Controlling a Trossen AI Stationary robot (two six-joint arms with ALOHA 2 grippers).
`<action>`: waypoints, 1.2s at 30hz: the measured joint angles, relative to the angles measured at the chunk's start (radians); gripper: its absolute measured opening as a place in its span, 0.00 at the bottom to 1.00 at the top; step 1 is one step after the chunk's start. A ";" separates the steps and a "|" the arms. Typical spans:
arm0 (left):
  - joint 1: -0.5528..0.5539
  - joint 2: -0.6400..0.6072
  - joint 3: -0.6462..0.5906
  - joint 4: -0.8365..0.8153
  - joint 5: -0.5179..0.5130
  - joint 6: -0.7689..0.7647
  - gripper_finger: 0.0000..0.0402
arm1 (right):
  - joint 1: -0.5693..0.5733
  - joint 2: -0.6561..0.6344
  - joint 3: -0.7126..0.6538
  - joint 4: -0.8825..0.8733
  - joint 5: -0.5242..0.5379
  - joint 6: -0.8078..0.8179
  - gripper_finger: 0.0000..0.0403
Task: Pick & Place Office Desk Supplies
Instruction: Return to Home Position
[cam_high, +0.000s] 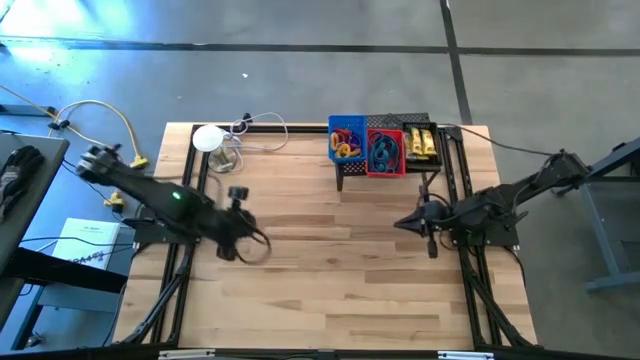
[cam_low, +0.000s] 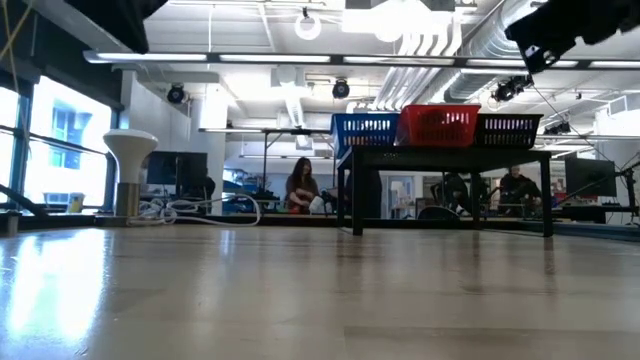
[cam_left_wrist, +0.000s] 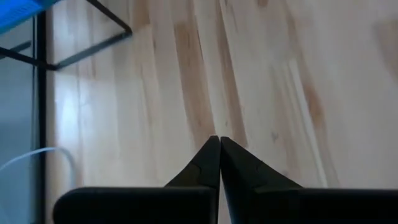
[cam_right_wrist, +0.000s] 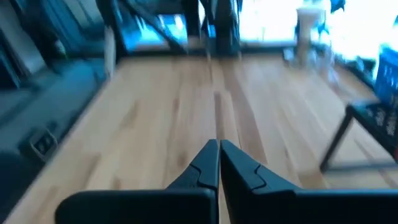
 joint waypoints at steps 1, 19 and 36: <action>0.016 -0.057 -0.044 0.042 0.017 0.005 0.01 | -0.006 -0.032 -0.043 0.057 -0.002 -0.018 0.00; 0.104 -0.777 -0.514 0.429 -0.027 -0.083 0.01 | -0.286 -0.265 -0.430 0.453 -0.215 -0.065 0.00; 0.126 -0.868 -0.768 0.853 -0.092 -0.130 0.01 | -0.326 -0.275 -0.443 0.476 -0.259 -0.072 0.00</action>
